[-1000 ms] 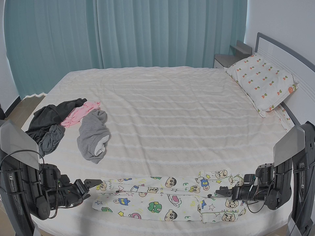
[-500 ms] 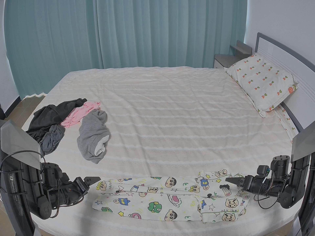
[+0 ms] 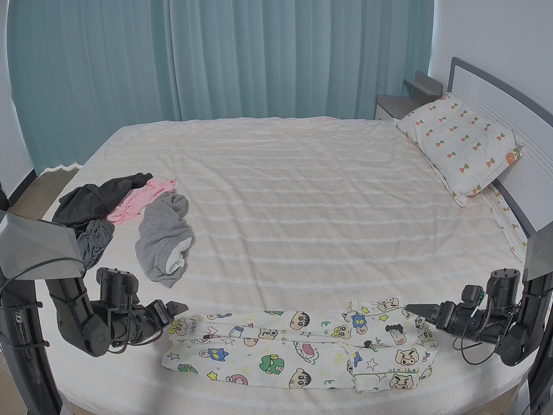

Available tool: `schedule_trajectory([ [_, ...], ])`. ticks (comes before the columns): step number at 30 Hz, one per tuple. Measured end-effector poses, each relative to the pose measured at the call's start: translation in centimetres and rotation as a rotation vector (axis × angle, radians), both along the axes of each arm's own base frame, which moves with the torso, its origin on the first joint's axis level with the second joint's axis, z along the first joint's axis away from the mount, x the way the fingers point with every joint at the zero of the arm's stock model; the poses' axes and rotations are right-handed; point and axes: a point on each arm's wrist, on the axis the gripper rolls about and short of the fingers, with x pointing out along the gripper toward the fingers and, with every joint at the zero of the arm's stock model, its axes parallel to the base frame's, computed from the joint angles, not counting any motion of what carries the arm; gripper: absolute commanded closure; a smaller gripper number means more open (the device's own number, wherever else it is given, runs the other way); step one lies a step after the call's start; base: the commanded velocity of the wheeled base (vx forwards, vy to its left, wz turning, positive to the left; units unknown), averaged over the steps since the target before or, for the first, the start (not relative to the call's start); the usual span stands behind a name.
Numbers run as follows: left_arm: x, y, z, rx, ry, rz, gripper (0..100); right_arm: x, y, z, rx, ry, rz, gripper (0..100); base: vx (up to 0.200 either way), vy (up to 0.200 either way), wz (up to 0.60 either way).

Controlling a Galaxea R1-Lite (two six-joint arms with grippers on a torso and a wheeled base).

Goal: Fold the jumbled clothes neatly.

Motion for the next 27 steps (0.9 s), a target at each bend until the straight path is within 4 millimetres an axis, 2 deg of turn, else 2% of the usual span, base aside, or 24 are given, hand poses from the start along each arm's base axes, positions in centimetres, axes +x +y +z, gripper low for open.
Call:
schedule_trajectory([
  [6,2.2,-1.3,0.5,0.077,-0.023,-0.107,0,-0.1,0.0,0.0,0.004,0.002,0.003,0,0.0,0.0,0.0],
  [18,2.5,-2.4,-0.8,0.121,0.002,-0.136,0,-0.1,0.1,0.0,0.005,0.005,0.011,0,0.0,0.0,0.0],
  [19,2.5,-2.5,-1.0,0.123,0.007,-0.136,100,-0.1,0.1,0.0,0.005,0.006,0.011,0,0.0,0.0,0.0],
  [27,2.4,-2.7,-1.4,0.148,0.014,-0.126,100,-0.1,0.1,-0.2,0.004,0.013,0.011,0,0.0,0.0,0.0],
])
